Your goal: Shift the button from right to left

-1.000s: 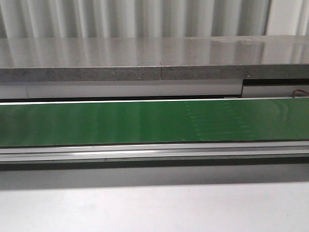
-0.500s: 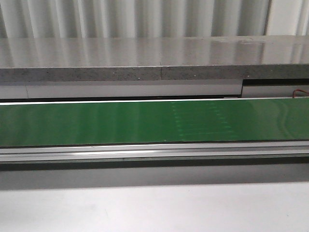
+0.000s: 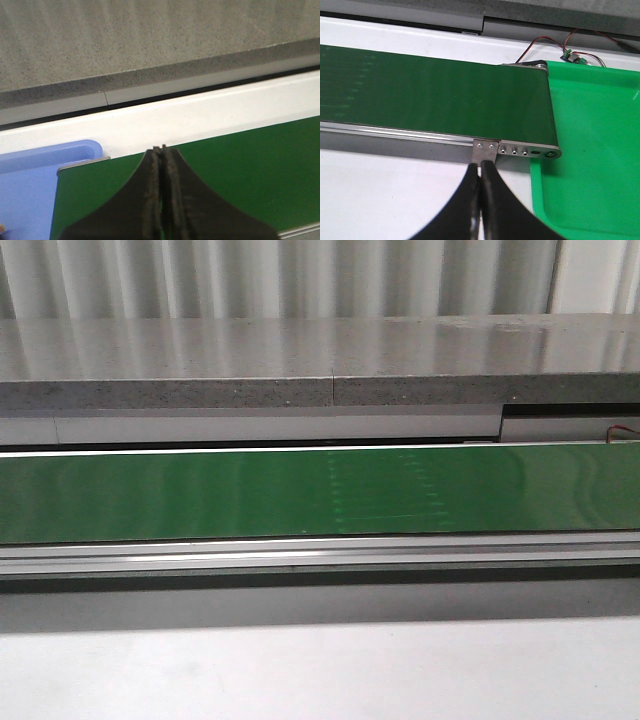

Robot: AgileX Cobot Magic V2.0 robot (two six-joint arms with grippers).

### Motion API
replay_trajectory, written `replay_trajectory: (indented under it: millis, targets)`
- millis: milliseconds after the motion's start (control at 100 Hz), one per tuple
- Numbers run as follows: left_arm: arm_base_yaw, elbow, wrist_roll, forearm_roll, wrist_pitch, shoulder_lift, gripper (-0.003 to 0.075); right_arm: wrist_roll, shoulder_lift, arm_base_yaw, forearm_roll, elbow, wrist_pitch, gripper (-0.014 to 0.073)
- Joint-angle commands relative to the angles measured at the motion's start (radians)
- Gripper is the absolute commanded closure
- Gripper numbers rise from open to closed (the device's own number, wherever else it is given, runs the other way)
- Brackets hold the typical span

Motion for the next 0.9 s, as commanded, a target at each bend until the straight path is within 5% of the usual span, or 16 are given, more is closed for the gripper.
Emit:
replay_trajectory:
  millis: [0, 480, 890]
  targets:
    - [-0.007, -0.007, -0.01, -0.028, -0.082, -0.045, 0.0741, -0.007, 0.012, 0.0, -0.003, -0.024, -0.068, 0.0659]
    - [-0.007, 0.007, -0.01, -0.028, -0.087, -0.064, 0.0741, -0.007, 0.012, 0.0, -0.003, -0.024, -0.068, 0.0659]
    - [-0.007, 0.07, -0.01, -0.028, -0.239, -0.096, 0.0741, -0.007, 0.012, 0.0, -0.003, -0.024, -0.068, 0.0659]
